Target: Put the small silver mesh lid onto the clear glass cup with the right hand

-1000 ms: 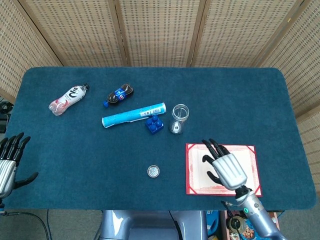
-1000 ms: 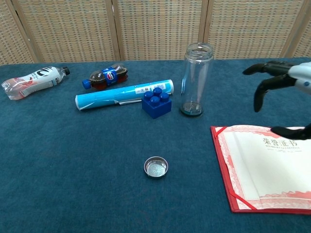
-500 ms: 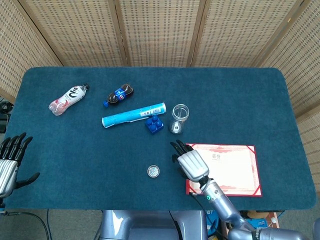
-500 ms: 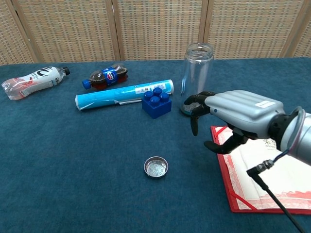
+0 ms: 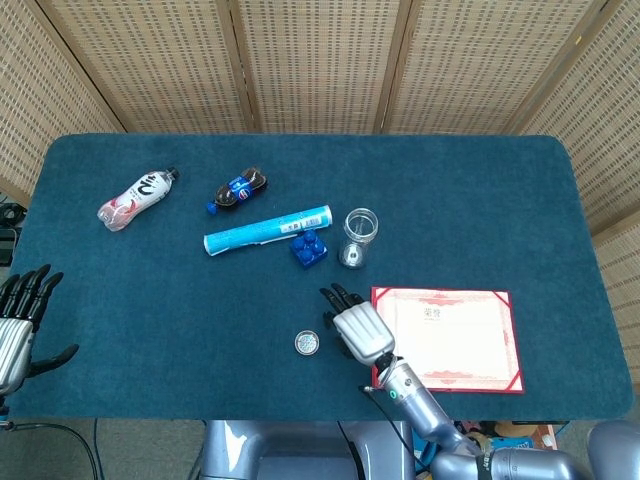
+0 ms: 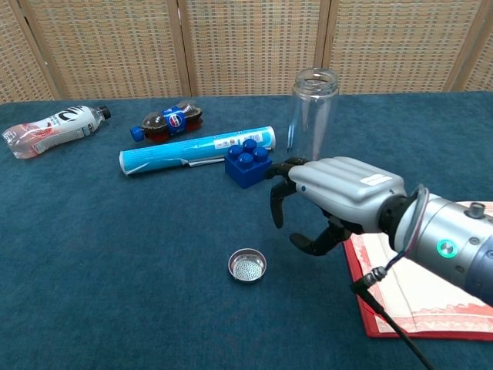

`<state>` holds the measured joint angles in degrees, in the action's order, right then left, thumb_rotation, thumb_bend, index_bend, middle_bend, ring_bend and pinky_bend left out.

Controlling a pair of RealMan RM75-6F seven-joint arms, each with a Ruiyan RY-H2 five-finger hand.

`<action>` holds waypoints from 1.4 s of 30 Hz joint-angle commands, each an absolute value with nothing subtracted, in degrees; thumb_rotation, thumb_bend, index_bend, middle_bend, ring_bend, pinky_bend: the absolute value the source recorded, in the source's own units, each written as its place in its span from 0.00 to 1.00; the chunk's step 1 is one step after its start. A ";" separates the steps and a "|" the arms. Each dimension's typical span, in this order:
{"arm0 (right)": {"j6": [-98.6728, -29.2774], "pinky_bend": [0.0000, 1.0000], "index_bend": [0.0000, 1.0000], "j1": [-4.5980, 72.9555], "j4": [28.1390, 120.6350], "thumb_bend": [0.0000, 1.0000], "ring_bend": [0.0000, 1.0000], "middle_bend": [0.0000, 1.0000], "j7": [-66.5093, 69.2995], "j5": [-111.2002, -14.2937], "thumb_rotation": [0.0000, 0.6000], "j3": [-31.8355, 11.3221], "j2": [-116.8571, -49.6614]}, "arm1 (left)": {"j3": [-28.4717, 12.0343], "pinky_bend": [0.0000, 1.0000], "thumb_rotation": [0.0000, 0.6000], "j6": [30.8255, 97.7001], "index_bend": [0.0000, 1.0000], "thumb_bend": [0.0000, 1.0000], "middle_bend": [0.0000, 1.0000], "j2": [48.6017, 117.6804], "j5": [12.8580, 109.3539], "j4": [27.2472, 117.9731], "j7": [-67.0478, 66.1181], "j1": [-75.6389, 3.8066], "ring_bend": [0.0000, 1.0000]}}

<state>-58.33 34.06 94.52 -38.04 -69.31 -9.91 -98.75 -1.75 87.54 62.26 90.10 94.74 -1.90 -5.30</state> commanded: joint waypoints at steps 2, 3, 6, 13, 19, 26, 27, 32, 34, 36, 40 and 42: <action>-59.06 0.32 0.49 34.77 93.03 0.58 0.00 0.17 -37.12 -68.74 1.00 -9.62 -101.15 | -1.71 0.00 1.00 87.35 0.00 0.18 0.00 62.28 90.17 94.65 -1.76 -5.43 0.00; -59.16 0.32 0.49 34.90 92.79 0.58 0.00 0.17 -36.92 -68.71 1.00 -9.55 -101.62 | -1.71 0.00 1.00 87.33 0.00 0.18 0.00 62.29 90.17 94.64 -1.72 -5.45 0.00; -59.40 0.32 0.49 35.30 92.10 0.58 0.00 0.17 -36.80 -68.75 1.00 -9.32 -103.10 | -1.71 0.00 1.00 87.28 0.00 0.18 0.00 62.25 90.17 94.65 -1.56 -5.49 0.00; -59.89 0.32 0.49 35.98 90.74 0.58 0.00 0.17 -37.43 -68.30 1.00 -8.92 -105.08 | -1.60 0.00 1.00 87.43 0.00 0.18 0.00 62.11 90.36 94.74 -1.30 -5.41 0.00; -60.66 0.33 0.49 36.49 88.96 0.58 0.00 0.17 -37.55 -67.78 1.00 -8.93 -107.13 | -1.38 0.00 1.00 87.55 0.00 0.18 0.00 62.09 90.91 94.82 -1.29 -5.43 0.00; -61.29 0.33 0.49 36.94 87.57 0.55 0.00 0.18 -37.45 -67.03 1.00 -9.02 -108.85 | -1.42 0.00 1.00 87.42 0.00 0.18 0.00 62.04 90.76 94.81 -1.00 -5.51 0.00; -61.23 0.33 0.49 37.02 87.21 0.54 0.00 0.18 -37.52 -66.81 1.00 -8.99 -109.16 | -1.37 0.00 1.00 87.41 0.00 0.18 0.00 62.05 90.84 94.82 -1.02 -5.52 0.00; -61.42 0.33 0.49 37.22 86.47 0.44 0.00 0.17 -37.52 -66.53 1.00 -8.85 -109.79 | -1.40 0.00 1.00 87.27 0.00 0.18 0.00 62.05 90.80 94.82 -0.99 -5.62 0.00; -61.51 0.33 0.49 37.23 86.35 0.44 0.00 0.17 -37.41 -66.53 1.00 -8.81 -109.90 | -1.38 0.00 1.00 87.26 0.00 0.18 0.00 62.06 90.78 94.82 -0.95 -5.61 0.00; -61.50 0.33 0.49 37.33 86.10 0.44 0.00 0.17 -37.35 -66.44 1.00 -8.79 -110.07 | -1.36 0.00 1.00 87.22 0.00 0.18 0.00 62.05 90.77 94.78 -0.91 -5.62 0.00; -61.59 0.33 0.49 37.43 85.74 0.44 0.00 0.17 -36.95 -66.47 1.00 -8.79 -110.38 | -1.36 0.00 1.00 87.15 0.00 0.18 0.00 62.05 90.79 94.78 -0.87 -5.68 0.00; -61.54 0.33 0.49 37.53 85.58 0.44 0.00 0.18 -36.82 -66.40 1.00 -8.82 -110.50 | -1.33 0.00 1.00 87.10 0.00 0.18 0.00 62.08 90.81 94.79 -0.88 -5.71 0.00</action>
